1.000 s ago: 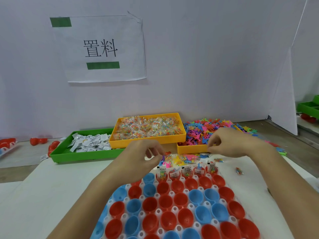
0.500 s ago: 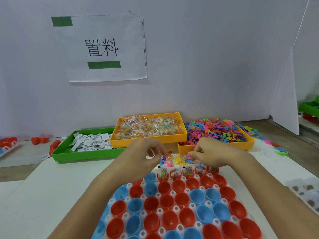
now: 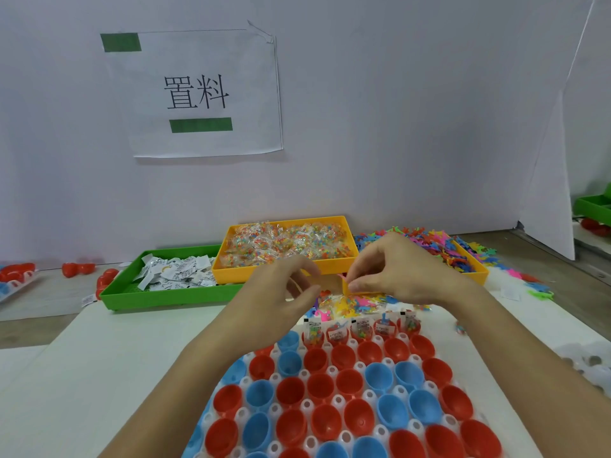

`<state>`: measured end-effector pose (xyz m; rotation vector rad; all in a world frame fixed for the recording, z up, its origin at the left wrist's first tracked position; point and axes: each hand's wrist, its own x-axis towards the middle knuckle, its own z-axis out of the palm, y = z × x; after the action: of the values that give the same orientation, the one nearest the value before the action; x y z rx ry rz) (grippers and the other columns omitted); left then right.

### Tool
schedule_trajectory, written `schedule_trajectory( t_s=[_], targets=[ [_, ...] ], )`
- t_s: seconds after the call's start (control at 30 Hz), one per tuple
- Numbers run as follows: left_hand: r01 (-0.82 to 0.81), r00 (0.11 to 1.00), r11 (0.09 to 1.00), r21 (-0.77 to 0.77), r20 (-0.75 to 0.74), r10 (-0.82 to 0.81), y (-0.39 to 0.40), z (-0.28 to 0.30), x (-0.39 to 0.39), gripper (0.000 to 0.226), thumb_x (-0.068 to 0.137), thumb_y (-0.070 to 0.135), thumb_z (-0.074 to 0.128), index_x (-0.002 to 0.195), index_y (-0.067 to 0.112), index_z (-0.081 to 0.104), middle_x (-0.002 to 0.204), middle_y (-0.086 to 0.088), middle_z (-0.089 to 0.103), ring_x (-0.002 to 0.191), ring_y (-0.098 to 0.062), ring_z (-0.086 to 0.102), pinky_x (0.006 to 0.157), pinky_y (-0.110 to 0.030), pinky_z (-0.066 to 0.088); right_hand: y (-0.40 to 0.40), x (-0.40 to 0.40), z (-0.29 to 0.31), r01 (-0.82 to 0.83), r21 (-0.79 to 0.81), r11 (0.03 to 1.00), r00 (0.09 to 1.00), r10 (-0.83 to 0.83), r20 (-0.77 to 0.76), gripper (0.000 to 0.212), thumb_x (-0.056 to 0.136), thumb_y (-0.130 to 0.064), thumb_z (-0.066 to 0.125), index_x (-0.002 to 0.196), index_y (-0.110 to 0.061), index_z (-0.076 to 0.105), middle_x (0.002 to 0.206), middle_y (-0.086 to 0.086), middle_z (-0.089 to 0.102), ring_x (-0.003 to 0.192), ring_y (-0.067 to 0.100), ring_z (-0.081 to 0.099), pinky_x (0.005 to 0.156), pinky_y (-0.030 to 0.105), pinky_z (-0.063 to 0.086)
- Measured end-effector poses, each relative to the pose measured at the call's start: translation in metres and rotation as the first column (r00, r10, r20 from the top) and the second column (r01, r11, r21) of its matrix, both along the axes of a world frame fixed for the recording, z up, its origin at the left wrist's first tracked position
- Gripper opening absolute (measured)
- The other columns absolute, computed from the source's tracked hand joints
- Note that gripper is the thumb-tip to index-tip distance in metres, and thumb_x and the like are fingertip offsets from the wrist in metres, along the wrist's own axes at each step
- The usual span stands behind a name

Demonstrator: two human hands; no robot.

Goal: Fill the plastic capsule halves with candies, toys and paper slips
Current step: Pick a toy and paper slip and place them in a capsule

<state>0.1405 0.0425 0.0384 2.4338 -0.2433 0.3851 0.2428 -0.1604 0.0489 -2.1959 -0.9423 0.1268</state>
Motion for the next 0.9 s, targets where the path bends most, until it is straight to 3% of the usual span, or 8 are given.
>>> schedule_trajectory(
  t_s=[0.1,0.2,0.3,0.43,0.53,0.6,0.73,0.9],
  targets=[
    [-0.001,1.0,0.99,-0.143,-0.014,-0.001,-0.002,0.002,0.0,0.019,0.093,0.026,0.066,0.112,0.025,0.062,0.091,0.007,0.071,0.079,-0.003,0.067,0.067,-0.015,0.051,0.016,-0.017,0.006,-0.087,0.135,0.987,0.994,0.095,-0.052,0.013,0.08,-0.018,0.084,0.085,-0.024,0.073,0.081,-0.008,0.077,0.079,0.006,0.073,0.076,0.024,0.057],
    [0.032,0.999,0.968,-0.247,0.032,-0.025,0.0,0.006,0.0,0.007,0.091,0.012,0.069,0.095,0.015,0.072,0.077,0.005,0.073,0.069,-0.003,0.067,0.063,-0.017,0.05,0.024,-0.027,0.01,-0.093,0.181,0.979,0.993,0.105,-0.057,0.023,0.079,-0.018,0.084,0.092,-0.025,0.066,0.082,-0.006,0.077,0.081,0.01,0.074,0.082,0.032,0.059],
    [0.023,1.0,0.938,-0.346,0.012,-0.02,0.004,0.009,0.0,0.008,0.088,0.006,0.071,0.087,0.013,0.075,0.07,0.004,0.071,0.063,-0.002,0.063,0.061,-0.015,0.048,0.028,-0.031,0.012,-0.084,0.197,0.977,0.995,0.092,-0.036,0.026,0.079,-0.018,0.084,0.094,-0.026,0.065,0.081,-0.006,0.077,0.079,0.007,0.074,0.081,0.029,0.06],
    [-0.029,0.999,0.905,-0.425,-0.027,0.019,0.005,0.011,0.001,0.009,0.088,0.007,0.07,0.083,0.015,0.072,0.076,-0.004,0.071,0.076,-0.02,0.066,0.074,-0.038,0.054,0.029,-0.031,0.011,-0.064,0.205,0.977,0.998,0.068,-0.01,0.024,0.082,-0.02,0.082,0.098,-0.027,0.065,0.086,-0.008,0.076,0.075,0.006,0.071,0.073,0.024,0.059],
    [-0.095,0.995,0.876,-0.472,-0.058,0.077,0.012,0.014,0.0,0.004,0.088,0.006,0.07,0.086,0.009,0.071,0.083,-0.01,0.075,0.083,-0.027,0.07,0.079,-0.036,0.056,0.026,-0.026,0.012,-0.013,0.228,0.974,0.999,0.003,0.042,0.019,0.086,-0.023,0.077,0.101,-0.029,0.067,0.091,-0.008,0.074,0.08,0.021,0.069,0.069,0.023,0.055],
    [-0.125,0.991,0.9,-0.418,-0.101,0.091,0.022,0.016,-0.001,0.004,0.087,0.005,0.07,0.085,0.008,0.071,0.08,-0.008,0.076,0.081,-0.027,0.071,0.079,-0.033,0.056,0.021,-0.021,0.014,0.02,0.254,0.967,0.998,-0.033,0.048,0.015,0.089,-0.022,0.074,0.1,-0.029,0.067,0.092,-0.007,0.073,0.08,0.025,0.067,0.068,0.024,0.053],
    [-0.122,0.972,0.991,-0.058,-0.208,0.107,0.033,0.014,-0.002,0.009,0.087,0.01,0.072,0.082,0.017,0.075,0.068,0.005,0.073,0.067,-0.007,0.067,0.066,-0.018,0.051,0.01,-0.012,0.015,0.074,0.239,0.968,0.993,-0.094,0.075,0.011,0.09,-0.024,0.073,0.098,-0.03,0.068,0.09,-0.008,0.073,0.075,0.022,0.065,0.066,0.024,0.049],
    [-0.088,0.951,0.995,0.038,-0.294,0.095,0.031,0.003,0.0,0.008,0.085,0.012,0.076,0.082,0.019,0.077,0.078,0.007,0.077,0.073,0.0,0.069,0.067,-0.009,0.05,0.0,-0.005,0.015,0.119,0.193,0.974,0.984,-0.142,0.105,0.008,0.092,-0.028,0.07,0.096,-0.035,0.068,0.091,-0.014,0.072,0.082,0.014,0.068,0.075,0.027,0.053]
  ],
)
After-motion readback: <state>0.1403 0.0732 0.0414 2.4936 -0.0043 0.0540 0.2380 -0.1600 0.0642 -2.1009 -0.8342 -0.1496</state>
